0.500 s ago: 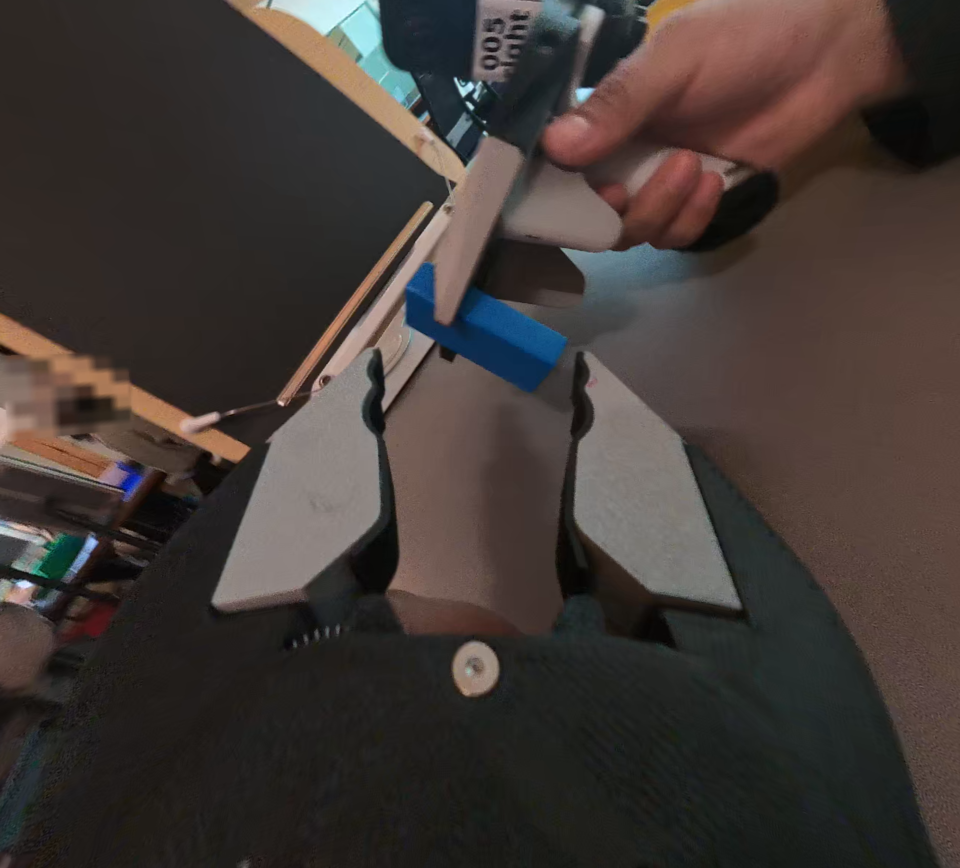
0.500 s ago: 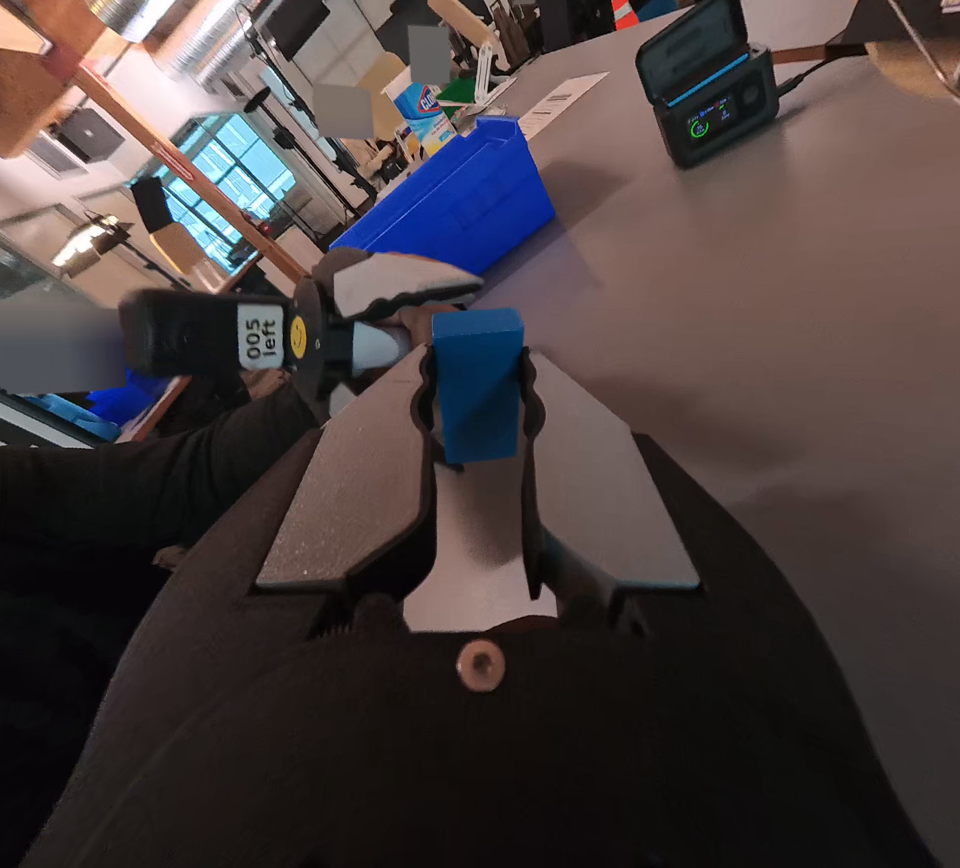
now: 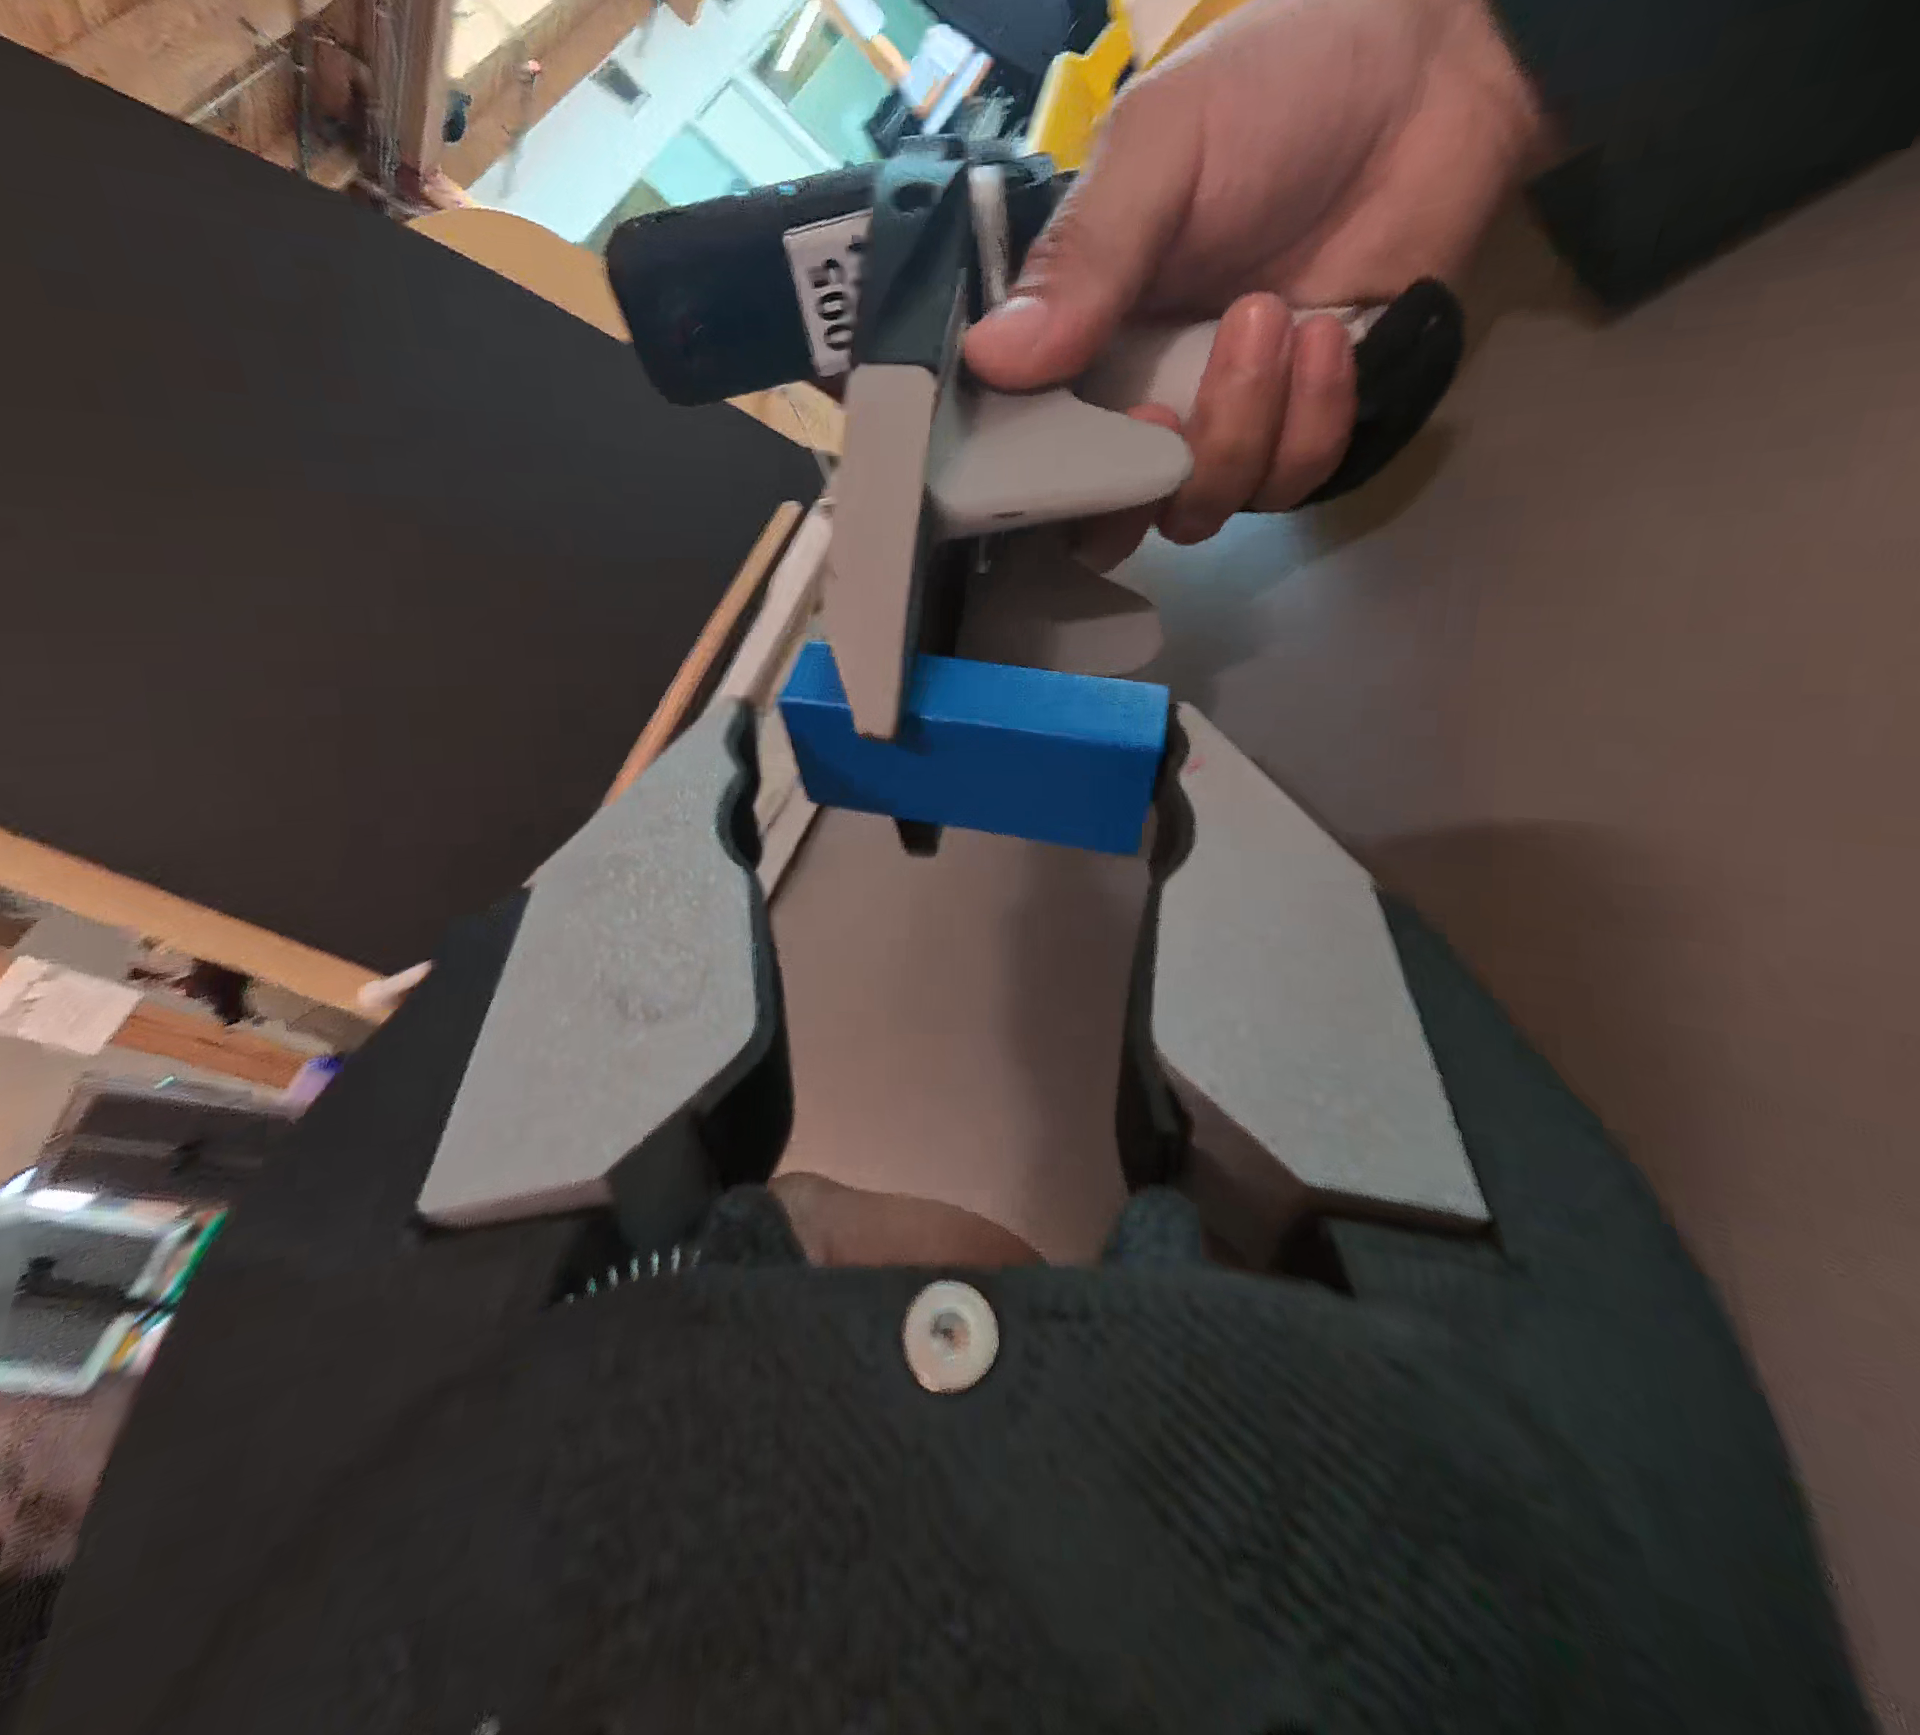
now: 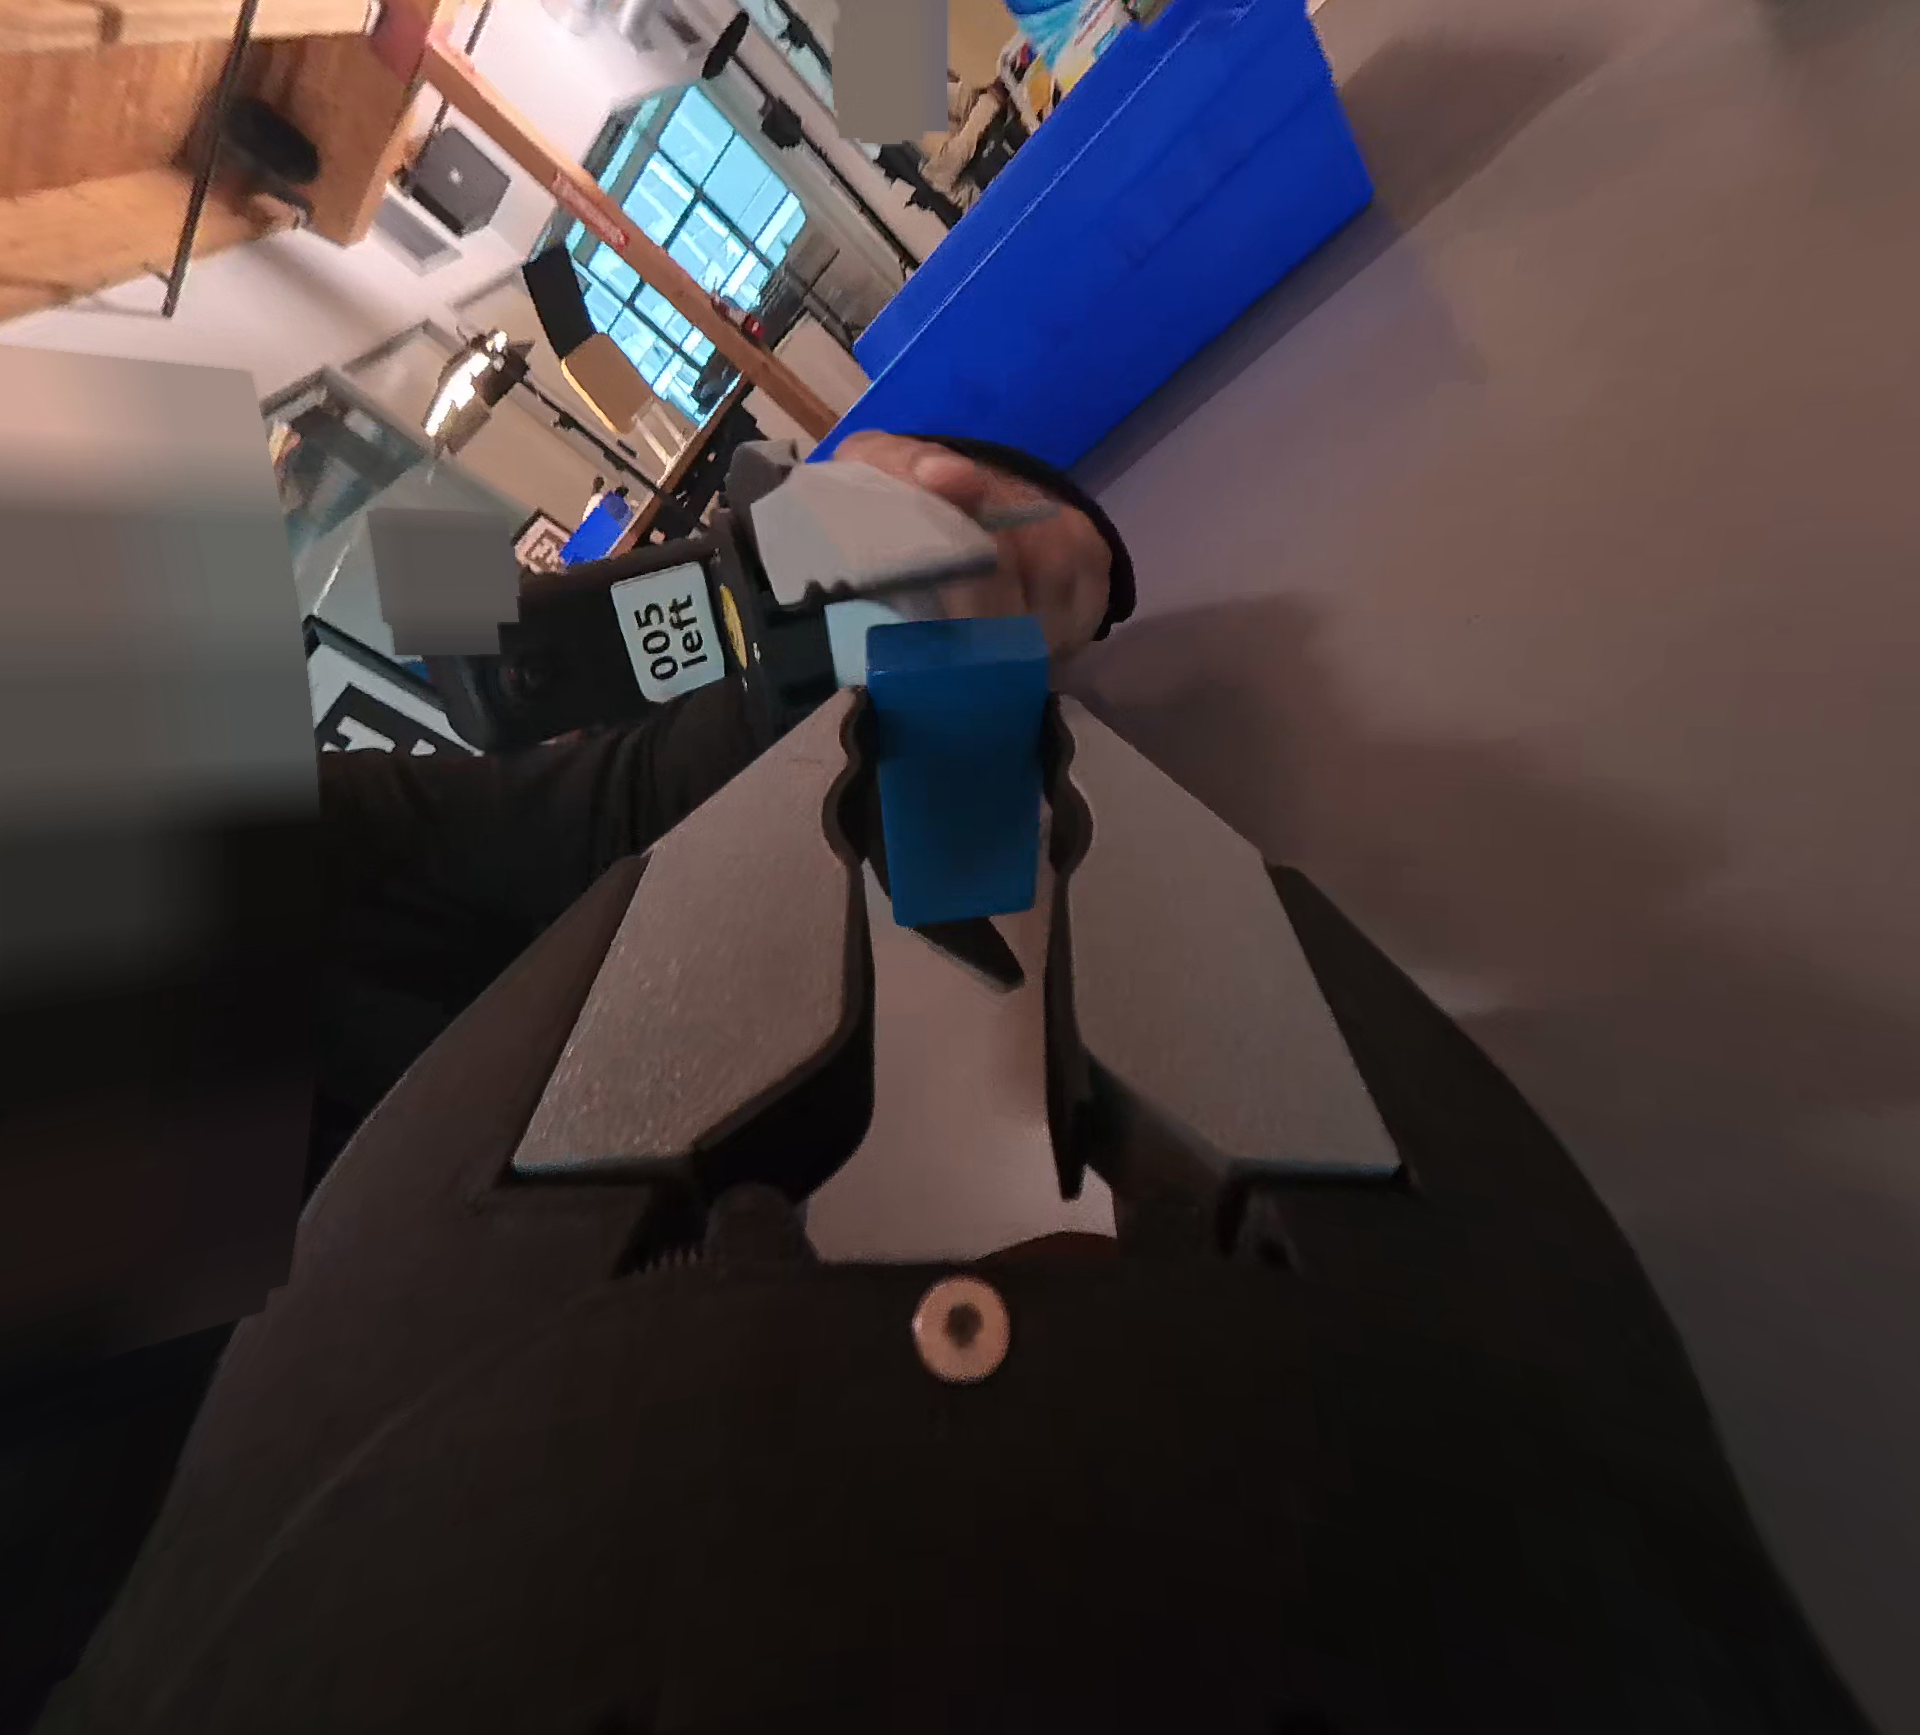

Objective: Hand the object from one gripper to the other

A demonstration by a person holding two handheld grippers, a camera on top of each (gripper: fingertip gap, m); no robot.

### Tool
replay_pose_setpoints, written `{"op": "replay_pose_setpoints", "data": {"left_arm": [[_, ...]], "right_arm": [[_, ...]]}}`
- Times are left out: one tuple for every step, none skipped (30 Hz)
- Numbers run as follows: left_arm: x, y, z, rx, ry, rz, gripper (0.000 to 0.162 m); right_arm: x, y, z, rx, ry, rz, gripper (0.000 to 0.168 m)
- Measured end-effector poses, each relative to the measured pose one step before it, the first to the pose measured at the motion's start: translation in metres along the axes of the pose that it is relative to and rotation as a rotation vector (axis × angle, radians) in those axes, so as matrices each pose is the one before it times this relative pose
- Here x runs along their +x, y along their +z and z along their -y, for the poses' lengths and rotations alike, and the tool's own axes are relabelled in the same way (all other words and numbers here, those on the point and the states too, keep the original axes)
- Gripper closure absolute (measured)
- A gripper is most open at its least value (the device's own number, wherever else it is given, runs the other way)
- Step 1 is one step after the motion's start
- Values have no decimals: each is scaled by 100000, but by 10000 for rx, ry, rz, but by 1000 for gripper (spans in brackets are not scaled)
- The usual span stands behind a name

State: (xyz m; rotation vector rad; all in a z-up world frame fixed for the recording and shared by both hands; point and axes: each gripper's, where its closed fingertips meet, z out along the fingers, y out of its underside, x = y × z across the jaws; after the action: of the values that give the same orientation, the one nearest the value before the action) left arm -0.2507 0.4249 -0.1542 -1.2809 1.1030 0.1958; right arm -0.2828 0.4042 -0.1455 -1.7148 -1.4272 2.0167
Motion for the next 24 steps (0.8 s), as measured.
{"op": "replay_pose_setpoints", "data": {"left_arm": [[357,-103,137,89,-72,-262,93],[64,-52,84,38,16,-92,93],[117,-25,-7,-33,2,-137,93],[-38,-2,9,-43,3,-51,93],[-85,-26,118,15,-62,-16,93],[-74,-70,255,125,-244,-78,93],[-158,-107,343,201,-360,-69,93],[-366,-145,306,226,-354,48,93],[-452,-183,239,204,-338,89,93],[-426,-198,172,172,-391,38,93],[-471,-209,211,193,-410,73,93],[-500,-217,310,255,-424,89,93],[-407,-197,296,232,-572,-7,93],[-321,-112,152,149,-794,-117,93],[-244,-7,-155,-7,-1058,-237,94],[-218,58,-429,-168,-1278,-307,93],[-367,50,-426,-157,-1309,-248,94],[-231,-23,-295,-46,-1232,-364,94],[100,-128,-144,-30,-1097,-574,94],[-23,-178,-64,10,-1144,-437,93],[-45,-191,19,84,-1191,-404,93],[273,-178,93,130,-1155,-610,94],[560,-116,56,76,-1140,-797,94],[592,-35,-15,6,-961,-797,94]], "right_arm": [[-196,101,-90,-68,-80,67,141],[-111,2,-42,-34,16,62,140],[-17,-18,-92,-50,12,19,140],[-31,-17,40,54,10,38,140],[-111,5,129,111,31,102,141],[-211,-6,149,100,-2,143,140],[-267,-56,295,156,-67,145,139],[-149,-148,471,236,-140,1,137],[-32,-250,549,266,-232,-120,135],[-21,-304,558,283,-336,-165,135],[96,-296,578,290,-400,-262,134],[369,-265,376,164,-398,-441,135],[475,-199,112,-20,-430,-498,133],[421,-130,74,-48,-454,-478,130],[317,-71,185,20,-513,-472,127],[194,-21,203,39,-577,-435,124],[-26,29,63,-53,-578,-309,123],[-166,62,-127,-188,-546,-198,123],[-28,72,-291,-260,-416,-247,123],[89,80,-498,-343,-247,-213,121],[-18,106,-521,-327,-131,-41,115],[-93,125,-322,-191,-125,1,109],[-125,104,-141,-97,-321,-67,107],[-217,100,-39,-71,-572,-139,104]]}}
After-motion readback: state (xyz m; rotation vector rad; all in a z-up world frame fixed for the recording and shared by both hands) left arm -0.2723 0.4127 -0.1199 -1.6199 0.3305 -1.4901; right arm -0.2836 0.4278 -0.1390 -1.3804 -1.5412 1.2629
